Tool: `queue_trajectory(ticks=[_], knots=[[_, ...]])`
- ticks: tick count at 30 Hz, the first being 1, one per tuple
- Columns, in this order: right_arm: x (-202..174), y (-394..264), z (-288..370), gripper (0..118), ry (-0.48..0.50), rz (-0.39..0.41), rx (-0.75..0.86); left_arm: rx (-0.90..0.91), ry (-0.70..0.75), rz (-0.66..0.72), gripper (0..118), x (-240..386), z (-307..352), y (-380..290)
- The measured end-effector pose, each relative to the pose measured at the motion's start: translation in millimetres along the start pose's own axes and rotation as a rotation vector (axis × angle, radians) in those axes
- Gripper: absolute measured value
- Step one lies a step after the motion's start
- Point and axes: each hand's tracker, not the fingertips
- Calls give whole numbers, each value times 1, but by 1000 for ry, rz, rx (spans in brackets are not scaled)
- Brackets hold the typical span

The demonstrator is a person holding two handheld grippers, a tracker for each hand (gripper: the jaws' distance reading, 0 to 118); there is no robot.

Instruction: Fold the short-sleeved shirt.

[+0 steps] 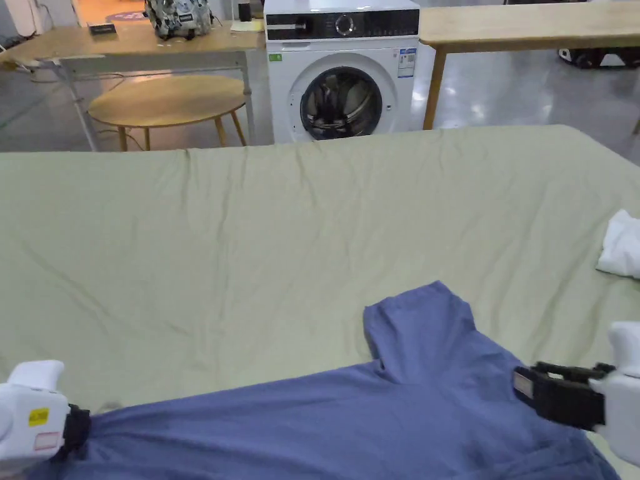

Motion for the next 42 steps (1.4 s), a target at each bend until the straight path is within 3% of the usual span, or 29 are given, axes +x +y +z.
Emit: queue_trajectory(ticks=[2,8,10,11,12,13,16,20,22,25,31,32,37,39,40,41,42], knots=[[7,25,-49,60,-16,-10,-64,-8,-25,44,1,-1,6,-2],[29,42,-154,61,-228,25,-344,-4,-62,105,0,-4,12,-8],[23,35,-155,56,-207,40,-313,3,-68,108,0,-4,12,-11],[18,34,-149,43,-217,39,-282,7,-68,106,0,-3,13,-13],[12,32,-145,18,-217,47,-264,13,-65,104,0,-2,14,-14],[6,29,-139,2,-243,76,-245,18,-60,103,0,0,16,-15],[9,27,-128,2,-210,63,-245,19,-69,106,0,-5,19,-11],[9,23,-71,2,-158,19,-84,144,-184,162,0,-24,72,-13],[2,12,-22,2,-110,45,-25,236,-286,131,0,-29,119,-30],[0,-21,39,2,-96,69,17,281,-248,21,0,-25,167,-72],[8,-115,104,2,-113,39,37,234,-275,39,0,-42,158,-156],[8,-128,107,2,-138,30,42,225,-202,18,0,-46,155,-167],[26,-174,94,2,-155,-34,-2,131,-219,51,0,-39,126,-213],[26,-182,87,2,-168,-26,-7,149,-249,86,0,-37,120,-223],[25,-185,83,5,-199,0,-7,152,-260,91,5,-39,117,-225],[25,-186,82,14,-191,1,-4,193,-253,94,17,-40,117,-227],[24,-188,82,36,-190,6,3,231,-241,100,49,-36,125,-229]])
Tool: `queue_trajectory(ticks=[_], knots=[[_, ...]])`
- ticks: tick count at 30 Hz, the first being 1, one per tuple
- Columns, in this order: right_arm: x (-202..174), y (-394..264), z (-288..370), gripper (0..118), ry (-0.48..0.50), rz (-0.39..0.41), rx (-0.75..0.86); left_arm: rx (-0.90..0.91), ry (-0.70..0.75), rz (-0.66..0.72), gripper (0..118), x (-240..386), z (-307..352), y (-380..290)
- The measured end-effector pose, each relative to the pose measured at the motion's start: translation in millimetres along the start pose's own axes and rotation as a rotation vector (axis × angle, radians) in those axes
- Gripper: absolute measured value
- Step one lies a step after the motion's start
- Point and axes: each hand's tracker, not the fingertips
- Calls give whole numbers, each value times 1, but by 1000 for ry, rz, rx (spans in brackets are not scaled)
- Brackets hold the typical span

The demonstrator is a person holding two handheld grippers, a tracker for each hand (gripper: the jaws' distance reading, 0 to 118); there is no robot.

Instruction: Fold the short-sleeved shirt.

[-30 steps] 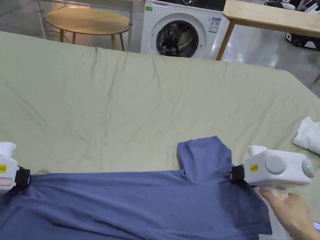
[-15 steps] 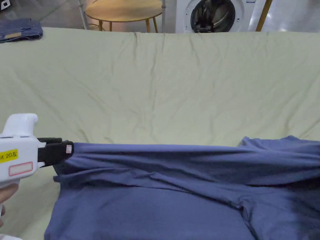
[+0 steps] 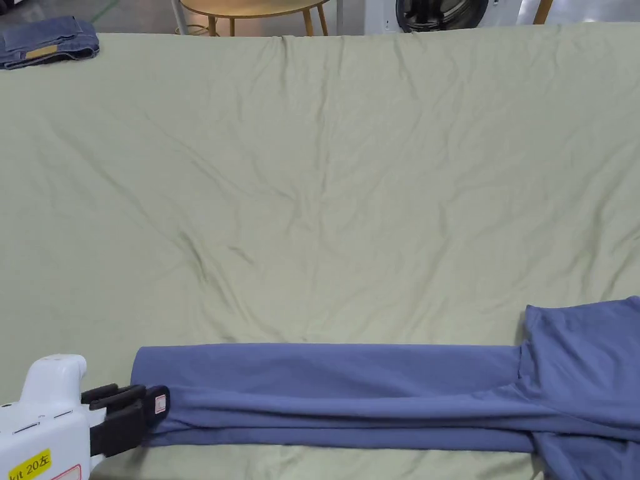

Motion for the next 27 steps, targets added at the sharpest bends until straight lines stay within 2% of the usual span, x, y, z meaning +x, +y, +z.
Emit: queue_trajectory(ticks=[1,2,4,6,11,13,14,15,16,17,18,19,23,25,26,27], knots=[[0,0,2,47,-10,7,8,9,-9,8,72,1,5,3],[0,1,7,49,-8,20,33,52,-21,24,78,2,11,5],[0,12,26,49,-36,56,109,140,-55,26,78,14,43,18],[-6,27,48,51,-44,96,211,247,-22,-62,78,33,70,31],[-43,69,91,54,27,64,387,458,163,-231,78,91,114,59],[-58,78,89,48,88,19,398,522,218,-257,76,102,116,63],[-65,79,86,32,100,6,394,526,194,-249,67,107,114,61],[-72,77,81,1,139,11,382,525,171,-234,38,109,113,60],[-79,76,75,0,158,24,377,527,150,-207,21,103,110,62],[-85,75,70,0,137,34,377,521,124,-181,12,104,109,63],[-91,72,66,0,115,60,376,463,106,-170,12,104,106,62],[-101,72,64,0,133,90,347,470,103,-181,0,101,106,60],[-108,67,60,0,167,106,332,460,40,-84,0,79,112,58],[-109,63,62,0,174,113,340,404,-41,42,0,46,108,58],[-109,62,63,0,181,116,339,333,-89,104,5,29,101,54],[-111,61,66,0,187,116,337,312,-155,174,42,8,90,47]])
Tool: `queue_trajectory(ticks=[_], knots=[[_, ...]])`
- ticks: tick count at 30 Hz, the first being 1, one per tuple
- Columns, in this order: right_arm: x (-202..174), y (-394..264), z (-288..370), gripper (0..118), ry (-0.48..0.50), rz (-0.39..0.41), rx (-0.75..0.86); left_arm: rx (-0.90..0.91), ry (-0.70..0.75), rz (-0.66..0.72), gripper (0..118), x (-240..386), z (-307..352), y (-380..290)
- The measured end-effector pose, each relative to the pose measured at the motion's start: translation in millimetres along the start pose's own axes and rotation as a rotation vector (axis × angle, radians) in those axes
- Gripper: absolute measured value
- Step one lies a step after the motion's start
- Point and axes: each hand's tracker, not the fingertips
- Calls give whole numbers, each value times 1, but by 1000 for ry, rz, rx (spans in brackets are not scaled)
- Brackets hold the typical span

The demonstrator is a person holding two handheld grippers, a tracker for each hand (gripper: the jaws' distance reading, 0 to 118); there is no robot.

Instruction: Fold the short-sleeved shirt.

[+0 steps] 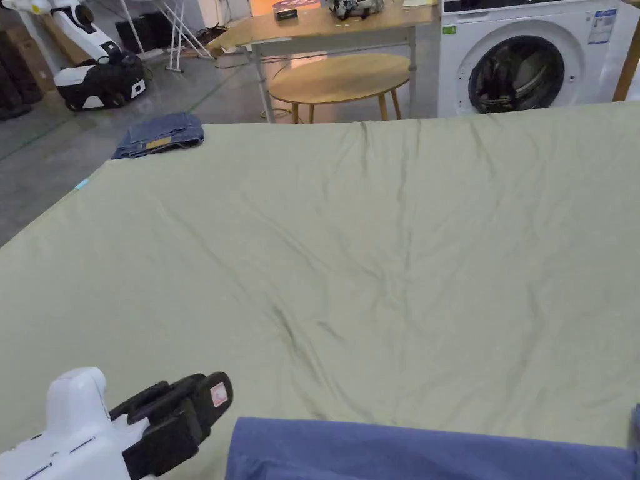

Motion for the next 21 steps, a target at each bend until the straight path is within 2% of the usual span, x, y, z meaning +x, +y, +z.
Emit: queue_trajectory(ticks=[1,2,5,7,10,11,12,13,14,15,16,17,21], knots=[[1,-3,1,0,5,-5,-2,-49,3,99,84,-17,-9,-7],[1,-5,1,0,9,-12,-10,-94,4,167,109,-35,-17,-17],[1,-8,5,0,8,-33,-42,-151,-57,396,112,-88,-42,-50],[2,-10,9,0,10,-45,-58,-143,-44,462,112,-103,-54,-65],[4,-9,17,0,0,-54,-56,-101,-131,552,111,-96,-72,-79],[3,-9,18,0,-7,-57,-55,-86,-194,558,108,-94,-76,-78],[5,-9,19,0,-17,-62,-54,-99,-220,587,89,-91,-83,-78],[5,-8,21,0,-18,-69,-52,-128,-220,607,56,-82,-90,-79],[6,-8,22,0,-17,-77,-49,-156,-211,601,15,-79,-96,-80],[6,-8,23,0,-20,-86,-46,-198,-166,578,5,-73,-104,-82],[7,-7,24,0,-22,-89,-45,-217,-99,535,5,-70,-108,-84],[6,-7,26,0,-25,-87,-45,-205,-124,523,5,-72,-108,-83],[8,-5,36,0,-43,-67,-40,-47,-164,618,5,-77,-76,-58]])
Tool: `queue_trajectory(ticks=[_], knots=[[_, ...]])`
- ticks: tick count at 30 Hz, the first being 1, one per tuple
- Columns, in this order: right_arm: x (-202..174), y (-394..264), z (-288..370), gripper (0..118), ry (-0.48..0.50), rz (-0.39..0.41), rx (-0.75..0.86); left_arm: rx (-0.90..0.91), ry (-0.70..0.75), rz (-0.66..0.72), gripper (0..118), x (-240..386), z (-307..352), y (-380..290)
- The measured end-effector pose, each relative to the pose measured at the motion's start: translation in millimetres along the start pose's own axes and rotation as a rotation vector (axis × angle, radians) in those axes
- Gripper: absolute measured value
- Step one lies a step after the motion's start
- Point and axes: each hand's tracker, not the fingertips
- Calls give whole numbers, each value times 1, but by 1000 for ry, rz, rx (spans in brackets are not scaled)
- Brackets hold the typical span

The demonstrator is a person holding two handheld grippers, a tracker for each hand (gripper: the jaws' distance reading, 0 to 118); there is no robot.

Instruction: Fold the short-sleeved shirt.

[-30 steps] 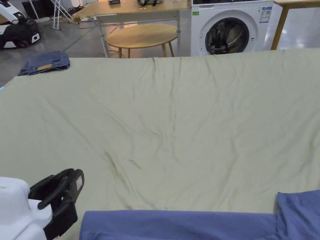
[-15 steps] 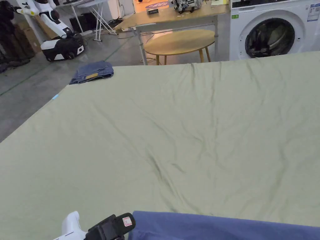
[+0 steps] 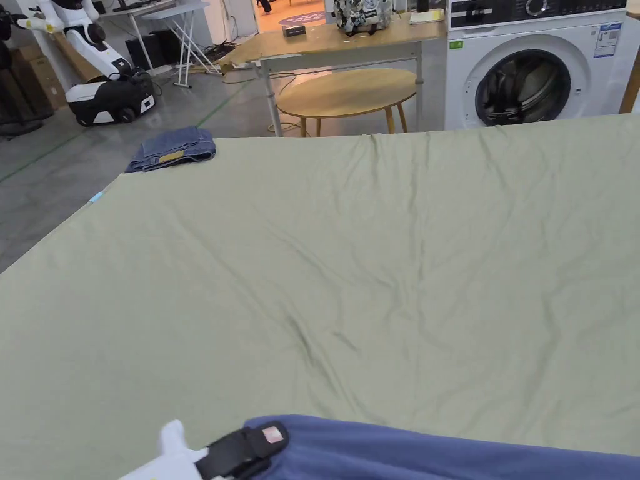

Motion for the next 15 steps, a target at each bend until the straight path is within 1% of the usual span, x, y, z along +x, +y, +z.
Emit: queue_trajectory(ticks=[1,5,6,8,9,11,12,13,14,15], knots=[[1,0,1,0,0,3,0,-25,-21,-42,5,11,11,12],[8,-1,-1,0,-3,5,2,71,204,-342,5,65,60,47],[10,-1,-4,0,-3,-9,3,84,262,-426,5,82,70,53],[14,-2,-9,0,18,-48,-4,84,316,-522,5,100,75,59],[14,-3,-11,0,23,-65,-2,88,324,-577,5,114,72,53],[13,-4,-16,0,31,-78,-4,40,281,-616,5,136,54,33],[10,-4,-16,0,33,-76,-4,8,250,-643,5,142,32,15],[7,-4,-16,0,37,-66,-2,-41,240,-658,5,146,9,-3],[5,-3,-16,0,42,-55,-5,-82,261,-665,5,147,-14,-20],[3,-2,-16,0,47,-33,-11,-149,287,-702,5,147,-42,-40]])
